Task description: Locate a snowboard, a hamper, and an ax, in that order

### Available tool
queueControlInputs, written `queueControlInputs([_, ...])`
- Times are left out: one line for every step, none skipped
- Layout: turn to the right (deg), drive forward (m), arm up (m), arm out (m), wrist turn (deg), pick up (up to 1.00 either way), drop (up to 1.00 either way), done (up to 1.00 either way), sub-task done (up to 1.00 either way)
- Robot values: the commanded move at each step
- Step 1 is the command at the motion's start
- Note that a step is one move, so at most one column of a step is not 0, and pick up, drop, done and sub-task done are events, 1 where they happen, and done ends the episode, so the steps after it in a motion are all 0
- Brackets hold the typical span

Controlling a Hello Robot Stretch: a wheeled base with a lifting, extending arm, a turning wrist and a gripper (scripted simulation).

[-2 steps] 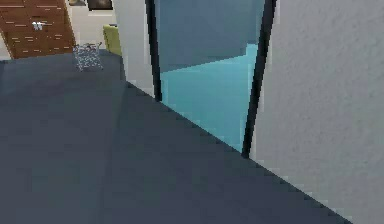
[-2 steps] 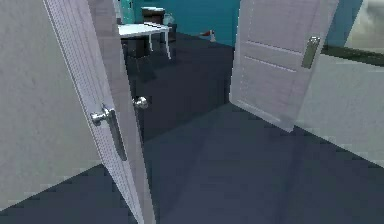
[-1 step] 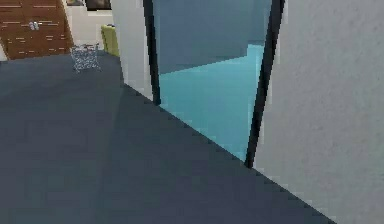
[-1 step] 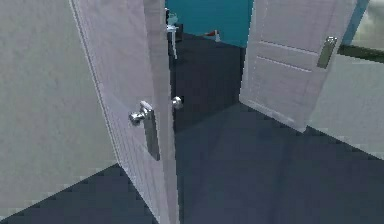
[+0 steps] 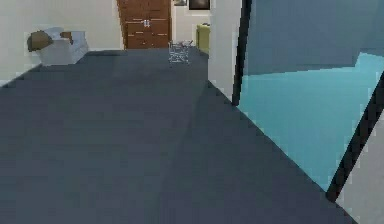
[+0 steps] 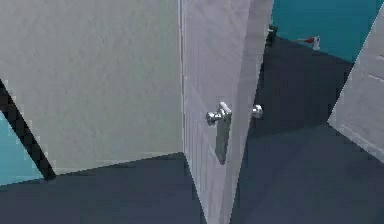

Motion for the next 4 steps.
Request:
queueControlInputs([0.0,1.0,0.0,0.0,0.0,0.0,0.0,0.0,0.0])
queueControlInputs([0.0,1.0,0.0,0.0,0.0,0.0,0.0,0.0,0.0])
queueControlInputs([0.0,1.0,0.0,0.0,0.0,0.0,0.0,0.0,0.0])
queueControlInputs([0.0,1.0,0.0,0.0,0.0,0.0,0.0,0.0,0.0])
